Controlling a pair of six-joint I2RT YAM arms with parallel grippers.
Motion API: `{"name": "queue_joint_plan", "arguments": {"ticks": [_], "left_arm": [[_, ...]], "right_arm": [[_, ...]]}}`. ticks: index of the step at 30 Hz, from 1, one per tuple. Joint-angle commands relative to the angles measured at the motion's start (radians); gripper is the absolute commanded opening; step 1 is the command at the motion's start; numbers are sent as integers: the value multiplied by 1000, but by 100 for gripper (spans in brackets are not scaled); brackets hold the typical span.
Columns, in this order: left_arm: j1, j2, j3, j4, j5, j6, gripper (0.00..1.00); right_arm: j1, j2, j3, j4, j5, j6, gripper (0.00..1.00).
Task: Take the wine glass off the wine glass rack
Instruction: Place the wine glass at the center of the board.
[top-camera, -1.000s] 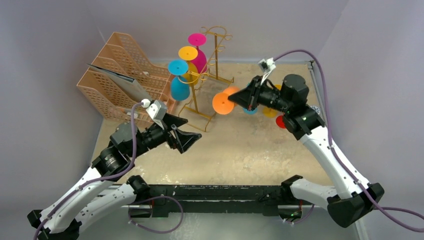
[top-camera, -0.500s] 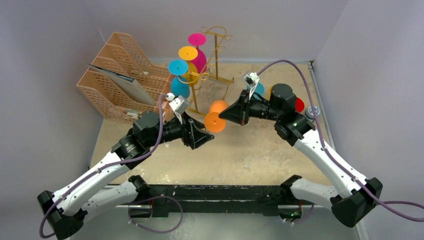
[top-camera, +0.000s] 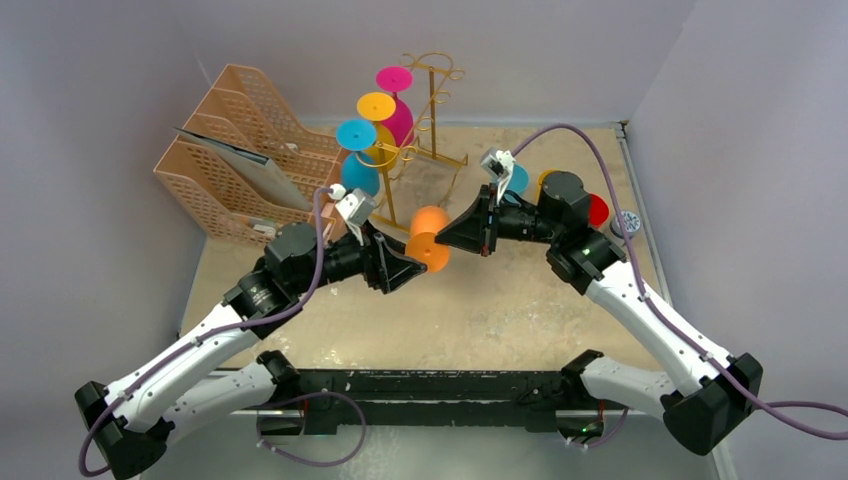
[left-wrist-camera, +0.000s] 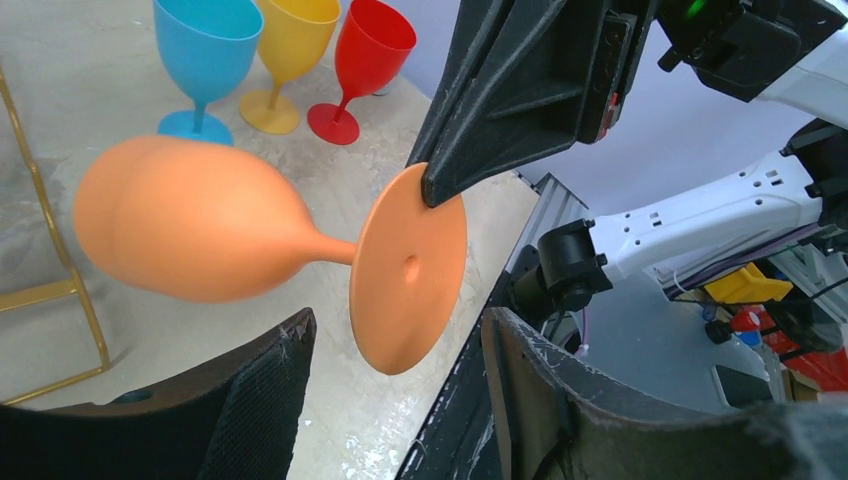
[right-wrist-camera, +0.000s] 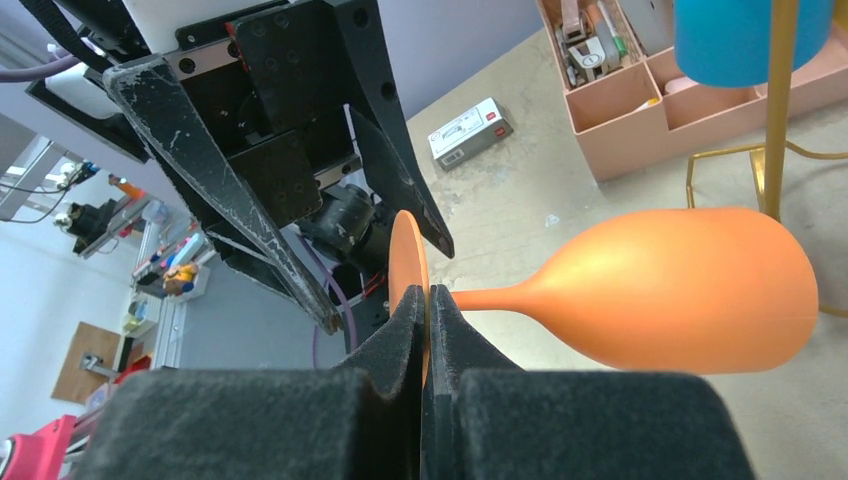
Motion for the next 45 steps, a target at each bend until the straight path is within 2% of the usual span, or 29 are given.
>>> {"name": "queue_joint_plan", "arguments": {"ticks": [1,5,10,19,20,27,31,34,41,43,45], "left_arm": [[3,-38,-11,15,-45,-11,60],[3,-37,-20,38,-24,-23,55],[3,-1,-27,108,34,-52,41],[4,24,-27,138,50,-53,1],[4,24,-27,138,52,-51,0],[4,18,-30,147,82,-37,0],[4,24,-35,178,123,-35,0],[4,38,-31,193,160,-34,0],[4,66,-13,177,181,-31,0],[4,70,-11,158,150,-36,0],[4,81,-9,149,134,-42,13]], "right_arm": [[4,-16,-17,77,-14,23,0],[4,-12,-24,94,-31,34,0],[4,-1,-25,97,-66,50,0],[4,-7,-40,87,-76,46,1],[4,-6,-41,86,-79,48,3],[4,2,-38,84,-132,61,28],[4,20,-30,75,-165,72,34],[4,33,-23,69,-180,77,27],[4,14,-39,107,-167,76,0],[7,5,-72,212,-139,110,0],[11,2,-106,321,-107,149,0]]}}
